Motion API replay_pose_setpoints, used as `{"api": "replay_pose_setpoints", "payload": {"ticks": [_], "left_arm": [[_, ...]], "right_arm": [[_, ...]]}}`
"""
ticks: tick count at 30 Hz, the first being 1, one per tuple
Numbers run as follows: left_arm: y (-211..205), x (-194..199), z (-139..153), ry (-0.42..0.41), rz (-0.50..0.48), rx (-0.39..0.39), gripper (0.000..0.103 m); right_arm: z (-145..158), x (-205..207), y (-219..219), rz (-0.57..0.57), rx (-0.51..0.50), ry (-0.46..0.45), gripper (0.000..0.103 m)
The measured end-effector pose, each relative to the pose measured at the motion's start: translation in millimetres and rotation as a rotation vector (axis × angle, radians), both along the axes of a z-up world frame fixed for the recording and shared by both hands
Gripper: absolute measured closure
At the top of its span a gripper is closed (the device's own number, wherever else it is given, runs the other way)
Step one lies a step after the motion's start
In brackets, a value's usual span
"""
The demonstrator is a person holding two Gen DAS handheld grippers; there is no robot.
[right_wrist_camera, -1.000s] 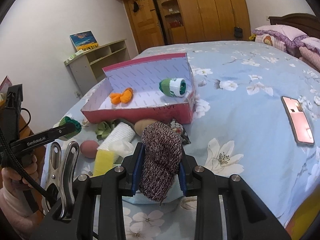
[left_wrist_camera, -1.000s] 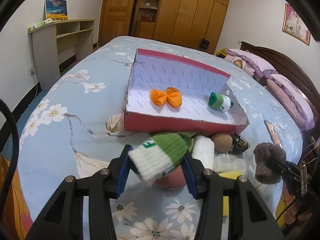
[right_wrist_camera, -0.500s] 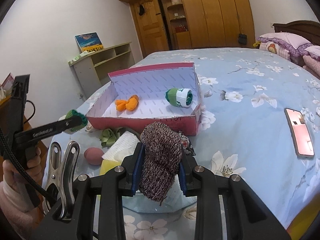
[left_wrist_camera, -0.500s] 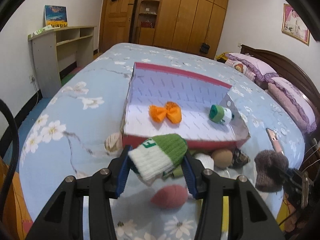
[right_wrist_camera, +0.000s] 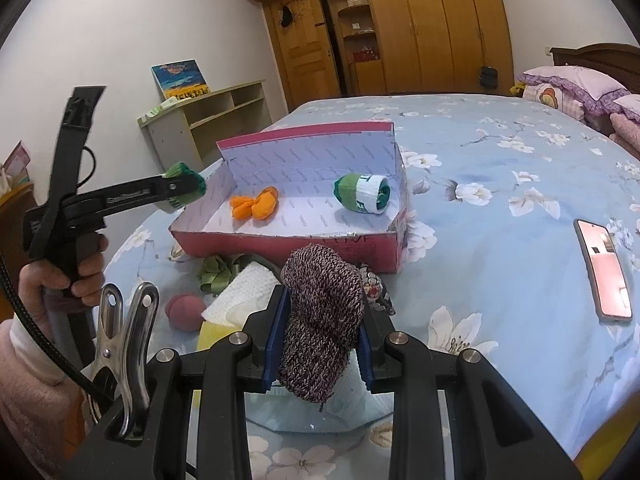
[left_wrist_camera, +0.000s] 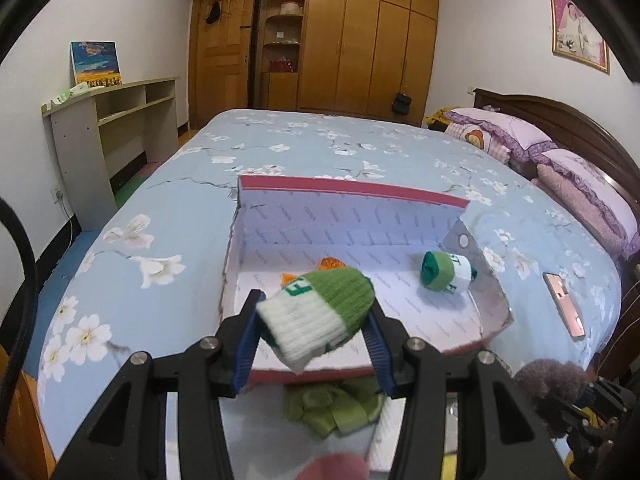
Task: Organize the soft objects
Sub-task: 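Carry both socks over the box and lower them inside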
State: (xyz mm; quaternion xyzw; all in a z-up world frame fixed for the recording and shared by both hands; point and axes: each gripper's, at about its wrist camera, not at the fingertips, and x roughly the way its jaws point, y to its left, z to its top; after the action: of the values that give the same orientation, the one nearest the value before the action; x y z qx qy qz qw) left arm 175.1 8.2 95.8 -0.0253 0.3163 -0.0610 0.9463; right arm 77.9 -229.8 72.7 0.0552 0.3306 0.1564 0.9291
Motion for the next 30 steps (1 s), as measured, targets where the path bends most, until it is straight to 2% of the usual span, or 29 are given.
{"api": "replay_pose_setpoints", "payload": {"ticks": [6,13,23,30], "left_arm": [[2,28,-24,0.032,0.042,0.018,0.052],[5,37,-47,0.096,0.042,0.012,0.052],[6,40,-55,0.129,0.044,0.010,0.051],[6,42,-57,0.140,0.051,0.017,0.050]], "right_arm": [[4,5,4,0.008,-0.005,-0.017,0.072],[7,14,7,0.011,-0.015,-0.027,0.072],[26,48,12,0.002,-0.063,-0.079,0.072],[23,87,15,-0.021,-0.068,-0.072,0.072]]}}
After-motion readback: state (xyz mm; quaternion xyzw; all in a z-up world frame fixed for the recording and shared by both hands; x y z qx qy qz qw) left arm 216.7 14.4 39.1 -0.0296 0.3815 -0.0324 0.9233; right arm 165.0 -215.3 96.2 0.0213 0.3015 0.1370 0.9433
